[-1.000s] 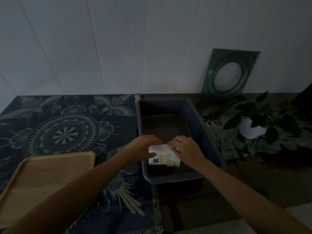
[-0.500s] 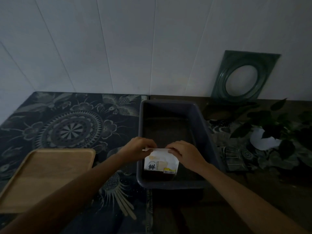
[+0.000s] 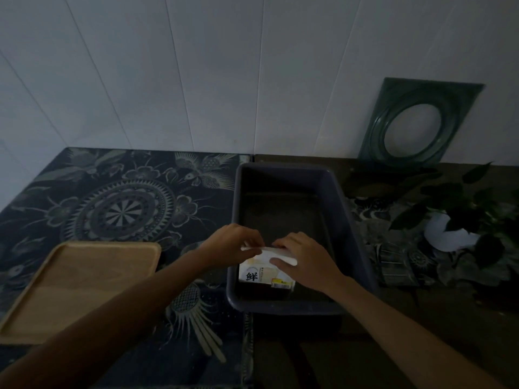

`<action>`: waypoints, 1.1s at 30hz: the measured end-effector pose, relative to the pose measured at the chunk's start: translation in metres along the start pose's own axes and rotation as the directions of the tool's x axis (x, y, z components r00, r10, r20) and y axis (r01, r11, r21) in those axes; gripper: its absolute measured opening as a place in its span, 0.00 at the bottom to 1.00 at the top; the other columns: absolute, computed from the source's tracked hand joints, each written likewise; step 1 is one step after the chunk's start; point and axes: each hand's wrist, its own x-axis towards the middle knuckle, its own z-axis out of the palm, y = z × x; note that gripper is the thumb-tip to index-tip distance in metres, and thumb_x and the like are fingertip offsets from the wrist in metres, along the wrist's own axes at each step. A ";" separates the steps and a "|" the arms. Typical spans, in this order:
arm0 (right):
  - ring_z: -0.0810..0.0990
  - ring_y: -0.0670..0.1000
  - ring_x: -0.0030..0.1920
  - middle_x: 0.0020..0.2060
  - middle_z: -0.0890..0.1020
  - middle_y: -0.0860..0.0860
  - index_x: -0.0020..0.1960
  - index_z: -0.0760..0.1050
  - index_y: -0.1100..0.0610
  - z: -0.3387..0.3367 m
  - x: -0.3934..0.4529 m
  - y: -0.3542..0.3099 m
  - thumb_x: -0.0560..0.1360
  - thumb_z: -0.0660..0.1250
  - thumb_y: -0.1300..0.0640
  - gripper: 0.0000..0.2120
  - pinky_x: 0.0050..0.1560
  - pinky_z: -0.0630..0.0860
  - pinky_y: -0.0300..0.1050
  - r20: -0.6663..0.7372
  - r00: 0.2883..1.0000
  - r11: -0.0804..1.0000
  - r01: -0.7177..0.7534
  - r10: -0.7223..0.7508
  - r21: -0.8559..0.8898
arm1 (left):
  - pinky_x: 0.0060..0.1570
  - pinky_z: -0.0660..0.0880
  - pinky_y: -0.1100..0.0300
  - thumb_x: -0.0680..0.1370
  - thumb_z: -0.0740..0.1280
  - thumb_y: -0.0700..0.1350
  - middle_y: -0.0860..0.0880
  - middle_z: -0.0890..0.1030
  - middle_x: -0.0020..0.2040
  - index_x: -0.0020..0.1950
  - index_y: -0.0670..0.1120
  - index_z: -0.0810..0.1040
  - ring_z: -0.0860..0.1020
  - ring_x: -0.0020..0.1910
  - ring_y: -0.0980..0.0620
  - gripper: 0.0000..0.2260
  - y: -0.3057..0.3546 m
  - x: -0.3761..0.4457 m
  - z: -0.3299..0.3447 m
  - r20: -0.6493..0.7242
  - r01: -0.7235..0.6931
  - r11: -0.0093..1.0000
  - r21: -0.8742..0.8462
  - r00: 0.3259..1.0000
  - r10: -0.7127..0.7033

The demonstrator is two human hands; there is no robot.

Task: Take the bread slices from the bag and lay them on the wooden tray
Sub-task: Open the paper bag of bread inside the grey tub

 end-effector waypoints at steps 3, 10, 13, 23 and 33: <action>0.79 0.52 0.52 0.52 0.83 0.49 0.61 0.81 0.54 0.000 -0.002 -0.004 0.75 0.73 0.49 0.17 0.51 0.78 0.49 0.005 0.999 0.996 0.036 -0.036 -0.084 | 0.48 0.81 0.65 0.78 0.71 0.49 0.54 0.87 0.45 0.51 0.49 0.85 0.84 0.44 0.61 0.06 -0.001 0.005 -0.005 0.046 0.012 0.996 -0.089 0.999 -0.008; 0.80 0.51 0.54 0.55 0.84 0.48 0.64 0.79 0.52 -0.004 0.002 -0.007 0.79 0.69 0.53 0.15 0.53 0.78 0.47 0.016 1.000 0.995 0.005 -0.003 -0.103 | 0.47 0.77 0.72 0.79 0.70 0.45 0.50 0.87 0.47 0.51 0.45 0.86 0.84 0.45 0.59 0.06 -0.004 0.012 -0.010 0.058 0.027 0.984 -0.174 0.998 -0.018; 0.81 0.52 0.54 0.56 0.84 0.50 0.66 0.78 0.53 -0.007 0.003 -0.009 0.76 0.72 0.55 0.18 0.53 0.80 0.48 -0.014 1.000 0.994 0.009 -0.011 -0.110 | 0.48 0.77 0.71 0.79 0.70 0.44 0.49 0.87 0.47 0.51 0.45 0.86 0.84 0.46 0.58 0.06 -0.004 0.015 -0.011 0.065 0.031 0.985 -0.172 0.998 -0.020; 0.79 0.53 0.53 0.53 0.82 0.51 0.54 0.84 0.54 0.000 0.003 -0.011 0.69 0.78 0.56 0.13 0.54 0.76 0.50 -0.144 0.983 0.949 0.065 -0.114 -0.307 | 0.47 0.77 0.66 0.77 0.69 0.42 0.50 0.87 0.45 0.50 0.45 0.85 0.83 0.43 0.59 0.06 -0.004 0.032 -0.014 0.022 0.002 0.997 -0.071 1.000 0.000; 0.79 0.52 0.53 0.52 0.83 0.51 0.51 0.81 0.57 0.002 -0.006 -0.019 0.78 0.68 0.56 0.06 0.53 0.76 0.49 -0.123 0.975 0.962 0.156 -0.187 -0.225 | 0.51 0.82 0.57 0.76 0.70 0.41 0.52 0.85 0.45 0.48 0.47 0.83 0.83 0.44 0.56 0.03 -0.005 0.049 -0.023 -0.042 0.020 0.999 -0.046 0.999 -0.022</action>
